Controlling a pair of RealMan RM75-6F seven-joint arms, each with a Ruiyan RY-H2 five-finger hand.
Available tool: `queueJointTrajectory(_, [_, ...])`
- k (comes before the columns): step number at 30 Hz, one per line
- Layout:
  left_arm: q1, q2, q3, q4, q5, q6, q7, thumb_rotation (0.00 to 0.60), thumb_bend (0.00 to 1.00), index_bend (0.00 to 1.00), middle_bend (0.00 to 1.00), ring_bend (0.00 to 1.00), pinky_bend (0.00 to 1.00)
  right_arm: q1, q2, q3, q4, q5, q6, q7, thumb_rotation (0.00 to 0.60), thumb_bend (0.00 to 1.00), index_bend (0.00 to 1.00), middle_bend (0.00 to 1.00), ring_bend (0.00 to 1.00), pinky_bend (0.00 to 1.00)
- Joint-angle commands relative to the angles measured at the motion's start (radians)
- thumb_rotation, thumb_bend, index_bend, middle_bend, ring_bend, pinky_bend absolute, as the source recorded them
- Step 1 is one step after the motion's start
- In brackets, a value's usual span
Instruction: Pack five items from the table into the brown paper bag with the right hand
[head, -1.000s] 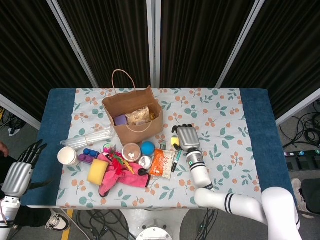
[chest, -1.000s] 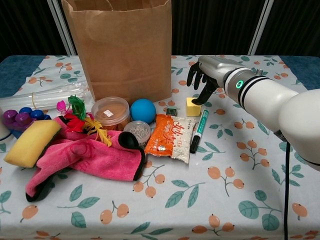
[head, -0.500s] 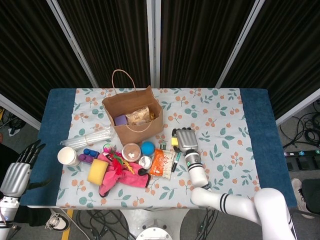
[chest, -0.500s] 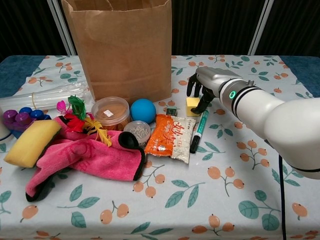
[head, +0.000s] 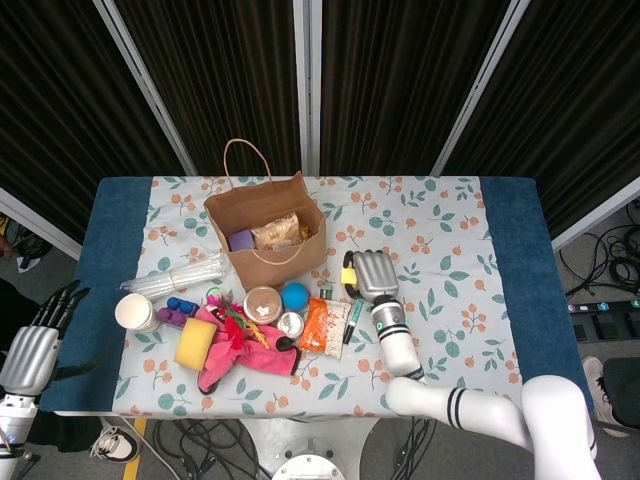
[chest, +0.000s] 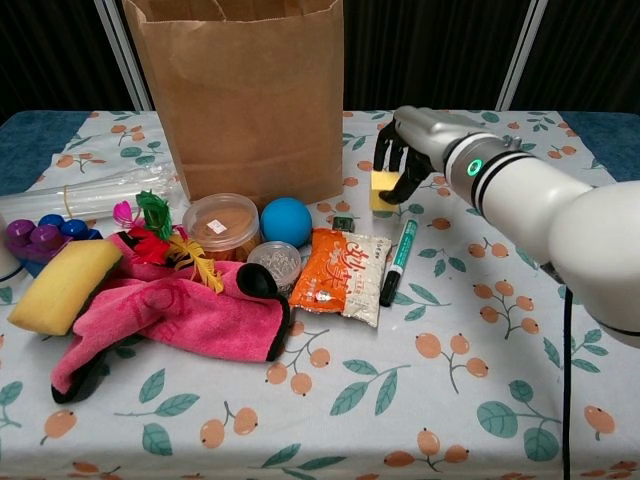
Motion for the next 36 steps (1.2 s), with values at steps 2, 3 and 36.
queueJointTrajectory(2, [-0.002,0.002,0.001,-0.007,0.007,0.002,0.006,0.600,0.06,0.11,0.10,0.06,0.16,-0.046,0.193,0.080,-0.272,-0.088,0.131,0.003,0.600,0.27,0.53,0.48,0.37,0.37])
queueJointTrajectory(3, [-0.002,0.002,0.002,-0.009,0.008,0.002,0.008,0.600,0.06,0.11,0.10,0.06,0.16,-0.051,0.229,0.099,-0.320,-0.097,0.149,-0.002,0.600,0.27,0.53,0.48,0.37,0.36])
queueJointTrajectory(36, [-0.005,0.005,-0.003,-0.002,0.001,-0.004,0.002,0.600,0.06,0.11,0.10,0.06,0.16,0.278,0.167,0.253,-0.281,-0.027,0.141,0.080,0.600,0.00,0.02,0.05,0.00,0.00])
